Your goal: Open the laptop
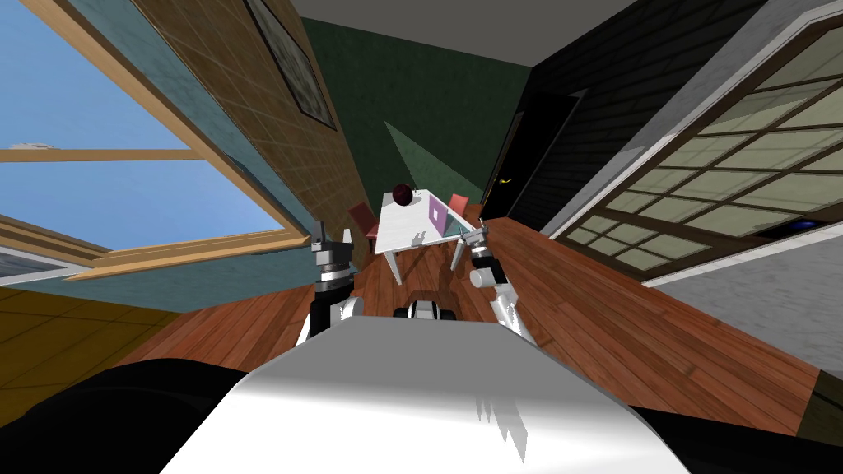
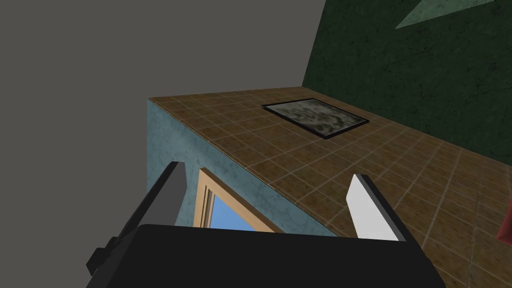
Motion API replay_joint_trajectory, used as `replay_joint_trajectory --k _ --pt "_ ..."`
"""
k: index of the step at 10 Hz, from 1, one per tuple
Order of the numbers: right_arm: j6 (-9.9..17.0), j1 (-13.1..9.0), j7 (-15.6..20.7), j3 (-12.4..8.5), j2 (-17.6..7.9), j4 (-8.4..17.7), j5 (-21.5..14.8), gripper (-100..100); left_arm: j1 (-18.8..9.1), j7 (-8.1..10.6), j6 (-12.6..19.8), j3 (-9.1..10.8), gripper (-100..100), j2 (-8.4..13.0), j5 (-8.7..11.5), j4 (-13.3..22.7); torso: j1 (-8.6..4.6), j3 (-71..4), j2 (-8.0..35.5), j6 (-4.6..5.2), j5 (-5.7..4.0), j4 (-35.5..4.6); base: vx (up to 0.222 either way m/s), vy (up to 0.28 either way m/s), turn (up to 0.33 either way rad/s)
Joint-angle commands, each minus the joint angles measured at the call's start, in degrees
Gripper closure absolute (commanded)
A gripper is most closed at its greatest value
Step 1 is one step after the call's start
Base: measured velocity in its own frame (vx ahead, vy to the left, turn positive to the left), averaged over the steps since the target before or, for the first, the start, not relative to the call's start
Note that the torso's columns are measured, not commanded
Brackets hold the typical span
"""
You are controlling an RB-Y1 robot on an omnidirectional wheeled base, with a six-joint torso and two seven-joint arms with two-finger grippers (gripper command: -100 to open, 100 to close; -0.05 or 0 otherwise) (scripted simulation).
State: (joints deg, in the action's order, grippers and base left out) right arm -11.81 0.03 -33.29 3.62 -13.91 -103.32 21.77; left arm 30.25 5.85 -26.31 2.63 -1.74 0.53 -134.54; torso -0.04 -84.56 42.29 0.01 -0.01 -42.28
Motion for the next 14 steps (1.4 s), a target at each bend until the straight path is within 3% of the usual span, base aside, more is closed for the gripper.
replay_joint_trajectory --k 1,2,3,4,5,6,7,8,9,10,11,12,13,14 --pt "0.51 -3.69 -3.19 0.18 -0.34 4.07 2.90 -100 0.00 0.00 0.00 0.00 0 0.00 0.00 0.00 0.01 -0.01 -0.01 -0.01 0.01 0.00 -0.007 0.006 0.006" --pt "1.23 -5.98 -5.50 0.30 -0.46 5.92 5.29 -100 0.00 0.00 0.00 0.00 0 0.00 0.00 0.00 0.03 -0.01 -0.01 -0.01 0.01 0.00 -0.007 0.005 0.014" --pt "1.23 -6.46 -5.66 0.30 -0.46 6.94 5.29 -100 0.00 0.00 0.00 0.00 0 0.00 0.00 0.00 0.04 -0.01 -0.02 -0.01 0.01 0.00 -0.004 0.004 0.010" --pt "1.92 -8.89 -8.01 0.40 -0.54 9.11 7.64 -100 0.00 0.00 0.00 0.00 0 0.00 0.00 0.00 0.03 0.00 0.00 0.00 0.01 0.00 0.000 0.000 0.000" --pt "1.92 -9.19 -8.12 0.40 -0.54 9.82 7.64 -100 0.00 0.00 0.00 0.00 0 0.00 0.00 0.00 0.03 -0.01 -0.01 -0.01 0.01 0.00 -0.003 -0.001 0.012" --pt "2.60 -11.63 -10.42 0.45 -0.60 11.93 9.96 -100 0.00 0.00 0.00 0.00 0 0.00 0.00 0.00 0.03 0.00 0.00 0.00 0.01 0.00 -0.003 -0.006 0.014" --pt "2.60 -11.87 -10.56 0.45 -0.60 12.71 9.96 -100 0.00 0.00 0.00 0.00 0 0.00 0.00 0.00 0.02 -0.01 0.00 -0.01 0.01 0.00 -0.002 -0.007 0.011" --pt "3.27 -14.28 -12.91 0.46 -0.63 14.75 12.23 -100 0.00 0.00 0.00 0.00 0 0.00 0.00 0.00 0.02 0.00 0.00 0.00 0.01 0.00 -0.001 -0.011 0.012" --pt "3.27 -14.48 -12.97 0.46 -0.63 15.59 12.23 -100 0.00 0.00 0.00 0.00 0 0.00 0.00 0.00 0.02 -0.01 -0.01 -0.02 0.01 0.00 0.001 -0.012 0.010" --pt "3.91 -16.89 -15.34 0.44 -0.62 17.77 14.45 -100 0.00 0.00 0.00 0.00 0 0.00 0.00 0.00 0.03 0.00 -0.01 0.00 0.01 0.00 0.003 -0.019 0.009" --pt "3.91 -17.02 -15.34 0.44 -0.62 18.47 14.45 -100 0.00 0.00 0.00 0.00 0 0.00 0.00 0.00 0.02 -0.01 -0.02 -0.01 0.01 0.00 0.003 -0.017 0.011" --pt "4.53 -19.50 -17.68 0.37 -0.58 20.60 16.60 -100 0.00 0.00 0.00 0.00 0 0.00 0.00 0.00 0.03 0.00 0.00 0.00 0.00 0.00 0.001 -0.024 0.011" --pt "4.53 -19.50 -17.68 0.37 -0.58 21.33 16.60 -100 0.00 0.00 0.00 0.00 0 0.00 0.00 0.00 0.03 0.00 0.00 -0.02 0.01 -0.01 0.002 -0.020 0.012" --pt "5.13 -21.89 -19.95 0.27 -0.49 23.46 18.70 -100 0.00 0.00 0.00 0.00 0 0.00 0.00 0.00 0.04 0.00 0.01 0.00 0.01 0.00 0.009 -0.027 0.010"
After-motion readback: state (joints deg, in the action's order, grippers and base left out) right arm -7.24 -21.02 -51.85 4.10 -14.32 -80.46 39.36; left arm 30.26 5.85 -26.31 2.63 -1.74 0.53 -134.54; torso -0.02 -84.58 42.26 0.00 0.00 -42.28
